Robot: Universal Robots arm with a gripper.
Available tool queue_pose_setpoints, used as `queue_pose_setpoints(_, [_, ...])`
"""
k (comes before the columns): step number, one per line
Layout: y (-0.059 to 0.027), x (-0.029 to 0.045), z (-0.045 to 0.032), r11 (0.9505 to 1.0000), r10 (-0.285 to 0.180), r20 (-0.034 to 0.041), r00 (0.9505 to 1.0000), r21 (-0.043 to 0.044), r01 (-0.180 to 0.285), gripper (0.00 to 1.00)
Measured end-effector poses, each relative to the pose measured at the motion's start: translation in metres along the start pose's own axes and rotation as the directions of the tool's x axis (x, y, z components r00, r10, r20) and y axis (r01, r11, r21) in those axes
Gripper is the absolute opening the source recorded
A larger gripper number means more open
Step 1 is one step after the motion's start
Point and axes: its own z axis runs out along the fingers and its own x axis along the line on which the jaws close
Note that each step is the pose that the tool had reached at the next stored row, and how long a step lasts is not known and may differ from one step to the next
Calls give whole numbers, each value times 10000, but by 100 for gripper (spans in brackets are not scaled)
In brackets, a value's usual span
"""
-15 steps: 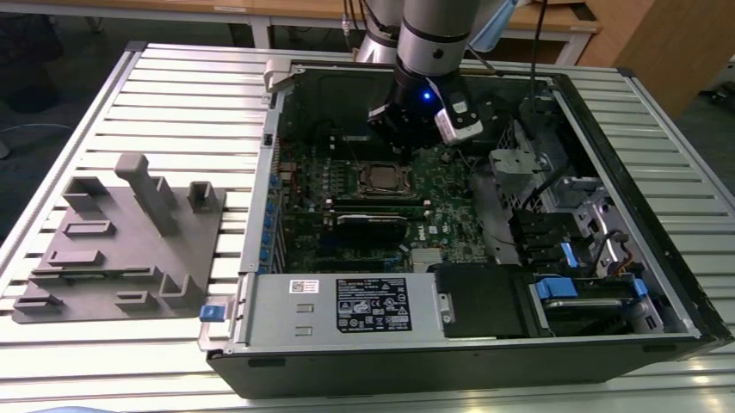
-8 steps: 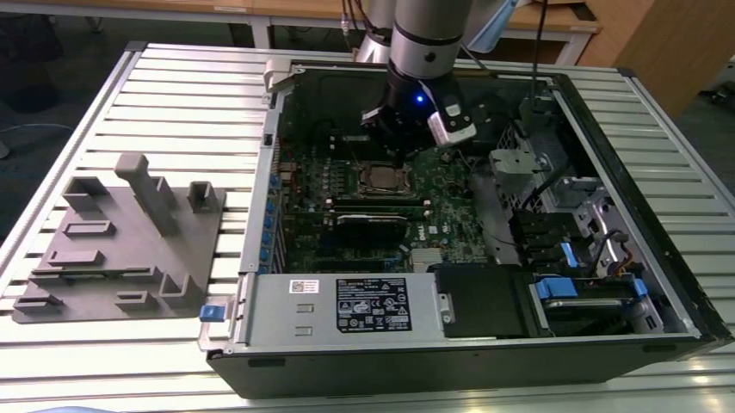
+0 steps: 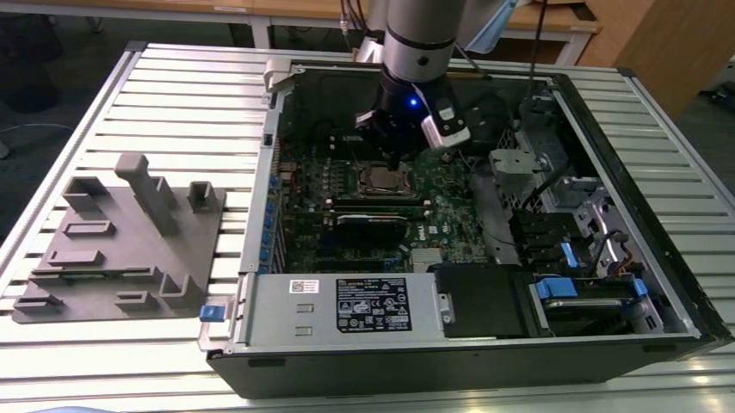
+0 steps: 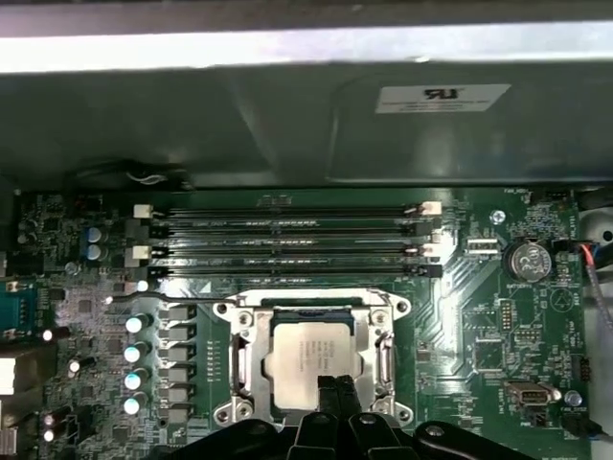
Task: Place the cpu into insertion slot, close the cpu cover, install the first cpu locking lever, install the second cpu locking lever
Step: 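Close the cpu cover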
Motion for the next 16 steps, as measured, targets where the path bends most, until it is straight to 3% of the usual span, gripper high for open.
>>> queue_pose_setpoints(16, [-72, 269, 10, 9998, -120, 65, 9999, -133, 121, 11])
